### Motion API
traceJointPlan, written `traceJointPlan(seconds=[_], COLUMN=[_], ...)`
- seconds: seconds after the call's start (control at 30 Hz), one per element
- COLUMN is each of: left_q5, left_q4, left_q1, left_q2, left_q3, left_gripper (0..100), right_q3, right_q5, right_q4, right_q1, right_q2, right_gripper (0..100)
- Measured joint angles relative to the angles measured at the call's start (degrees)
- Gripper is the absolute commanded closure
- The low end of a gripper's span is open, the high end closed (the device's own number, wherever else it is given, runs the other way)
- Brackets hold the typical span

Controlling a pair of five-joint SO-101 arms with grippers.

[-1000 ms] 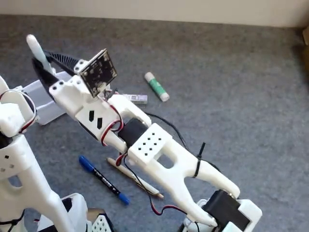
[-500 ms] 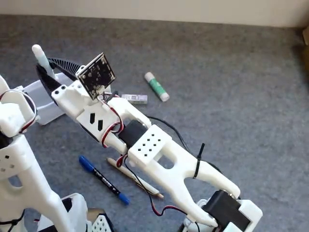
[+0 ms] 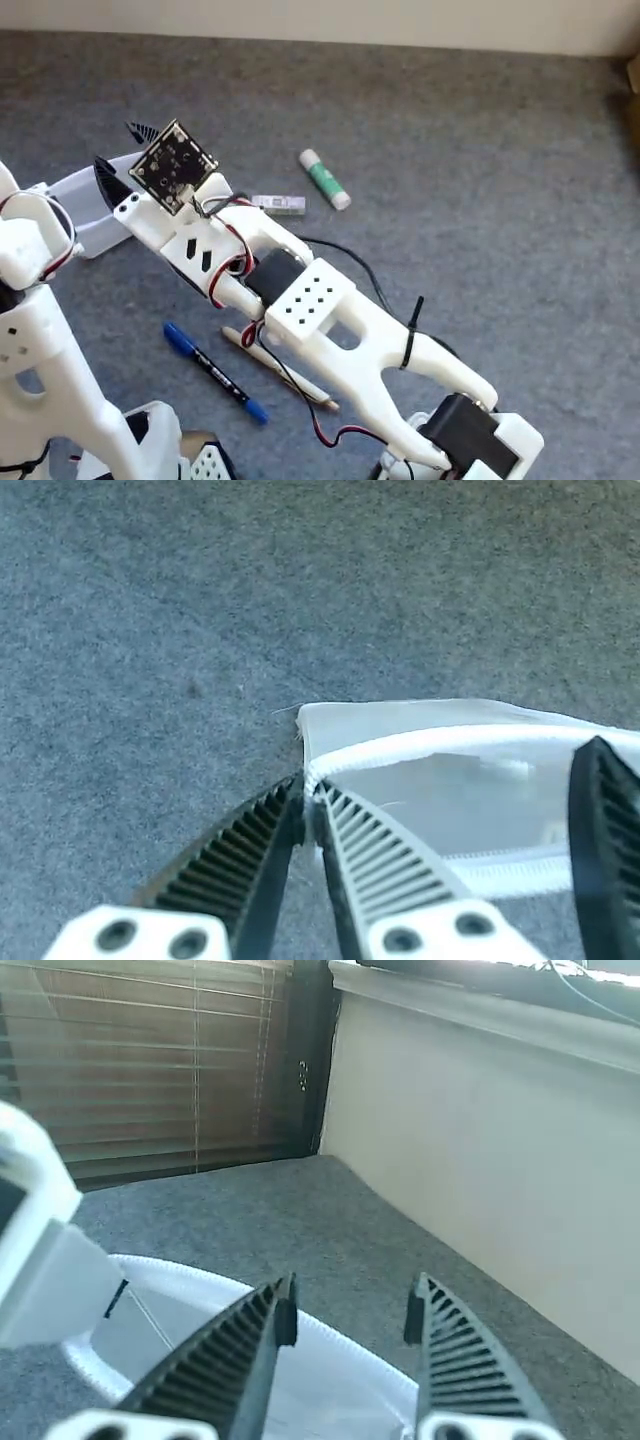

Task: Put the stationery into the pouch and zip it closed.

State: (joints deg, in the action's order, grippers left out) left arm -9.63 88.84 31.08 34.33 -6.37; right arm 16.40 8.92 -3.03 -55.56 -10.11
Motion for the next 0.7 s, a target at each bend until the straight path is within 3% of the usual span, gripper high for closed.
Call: traceJointPlan(seconds=[0.33,0.7], left_q5=[0.0,0.0], left_q4=[0.0,0.0], left_q1=[0.0,-0.1], left_q2=[0.0,0.0], left_q3=[0.0,0.0], left_gripper=[99,99], right_q3=[0.0,-0.4], right_q5=[0.0,0.1], right_q4=[-1.6,-27.3], right_q1=[0.0,-2.1], right_q2=[0.0,-12.0], right_gripper=[83.2,83.2])
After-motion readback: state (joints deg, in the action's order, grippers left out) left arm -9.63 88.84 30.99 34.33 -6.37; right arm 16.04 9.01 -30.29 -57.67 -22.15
